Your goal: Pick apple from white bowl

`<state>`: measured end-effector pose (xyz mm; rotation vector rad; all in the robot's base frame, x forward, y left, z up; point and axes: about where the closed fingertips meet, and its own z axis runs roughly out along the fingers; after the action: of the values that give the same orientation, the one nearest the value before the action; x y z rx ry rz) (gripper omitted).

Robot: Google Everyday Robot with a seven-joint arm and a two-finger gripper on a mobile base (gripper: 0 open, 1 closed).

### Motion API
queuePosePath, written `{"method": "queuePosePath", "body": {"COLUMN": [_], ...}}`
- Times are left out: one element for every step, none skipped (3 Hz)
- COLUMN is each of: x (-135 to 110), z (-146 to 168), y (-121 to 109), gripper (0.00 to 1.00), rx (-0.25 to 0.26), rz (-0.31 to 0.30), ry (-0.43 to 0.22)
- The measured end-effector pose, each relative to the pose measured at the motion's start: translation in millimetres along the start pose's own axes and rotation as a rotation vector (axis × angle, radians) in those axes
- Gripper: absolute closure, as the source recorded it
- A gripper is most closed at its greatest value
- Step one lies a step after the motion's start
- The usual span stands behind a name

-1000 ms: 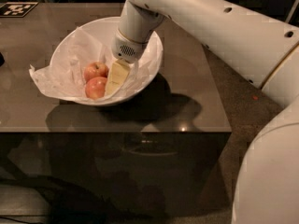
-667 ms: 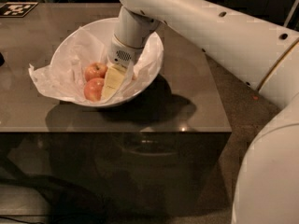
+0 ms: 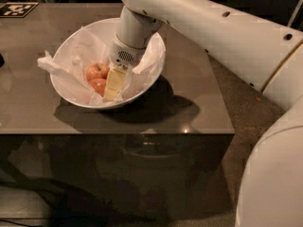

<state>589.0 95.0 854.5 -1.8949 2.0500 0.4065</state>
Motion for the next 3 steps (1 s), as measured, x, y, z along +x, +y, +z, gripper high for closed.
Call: {"method": "queuePosePath", "body": {"x": [0.0,0.0,-0.1], "z": [0.0,0.0,-0.1], "y": [0.0,0.0,0.1], "gripper": [0.66,0.88,1.0], "rx": [0.0,0.0,0.0], "rz": [0.0,0.0,0.0], "ry": [0.0,0.0,0.0]}}
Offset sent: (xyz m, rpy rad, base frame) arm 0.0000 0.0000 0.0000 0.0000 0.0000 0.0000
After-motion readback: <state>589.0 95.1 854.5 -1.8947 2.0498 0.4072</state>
